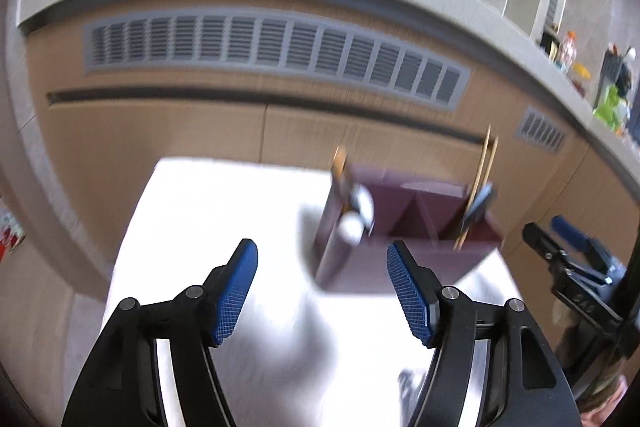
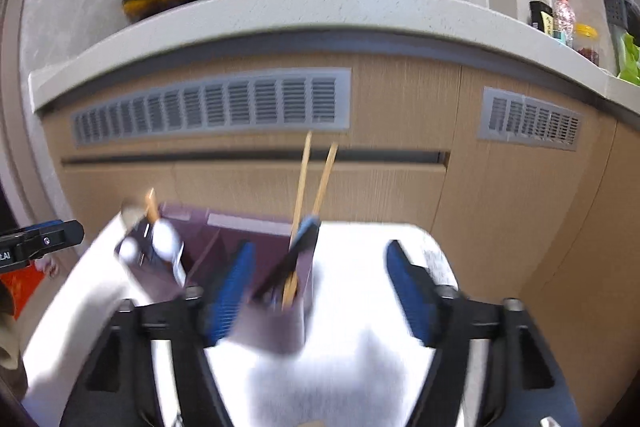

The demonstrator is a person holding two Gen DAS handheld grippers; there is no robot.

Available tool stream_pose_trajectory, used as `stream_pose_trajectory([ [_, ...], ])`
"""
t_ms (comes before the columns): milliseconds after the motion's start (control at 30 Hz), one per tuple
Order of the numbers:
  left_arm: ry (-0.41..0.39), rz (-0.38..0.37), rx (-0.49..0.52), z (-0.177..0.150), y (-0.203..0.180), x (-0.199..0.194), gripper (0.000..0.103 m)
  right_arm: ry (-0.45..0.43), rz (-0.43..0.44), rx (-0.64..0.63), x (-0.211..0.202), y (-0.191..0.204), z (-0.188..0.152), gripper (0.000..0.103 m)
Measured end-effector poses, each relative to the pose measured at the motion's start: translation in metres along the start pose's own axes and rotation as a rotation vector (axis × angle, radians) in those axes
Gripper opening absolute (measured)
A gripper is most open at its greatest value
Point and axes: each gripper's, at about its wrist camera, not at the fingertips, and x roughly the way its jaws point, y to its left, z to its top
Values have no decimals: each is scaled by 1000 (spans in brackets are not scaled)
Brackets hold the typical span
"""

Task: Organize utensils
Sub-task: 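Move both open tools back to the remaining utensils on the table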

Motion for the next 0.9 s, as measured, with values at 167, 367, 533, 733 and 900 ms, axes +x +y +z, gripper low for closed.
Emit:
stream_pose_trajectory([
  [167, 73, 28, -2, -49, 4, -15, 70, 125, 48, -93, -15, 27, -40, 86],
  [367, 119, 62, 35, -99, 5, -39, 79, 301, 126, -155, -19, 63, -97, 94],
  [533, 127, 92, 9, -116, 16, -52, 80, 370, 136, -129, -10, 77, -120, 94],
  [733, 135, 117, -75, -118, 39, -53, 82, 421, 113, -129, 4, 91, -126, 94],
  [900, 157, 113, -90, -122, 42, -47, 82, 425, 102, -130, -1, 80, -128, 93],
])
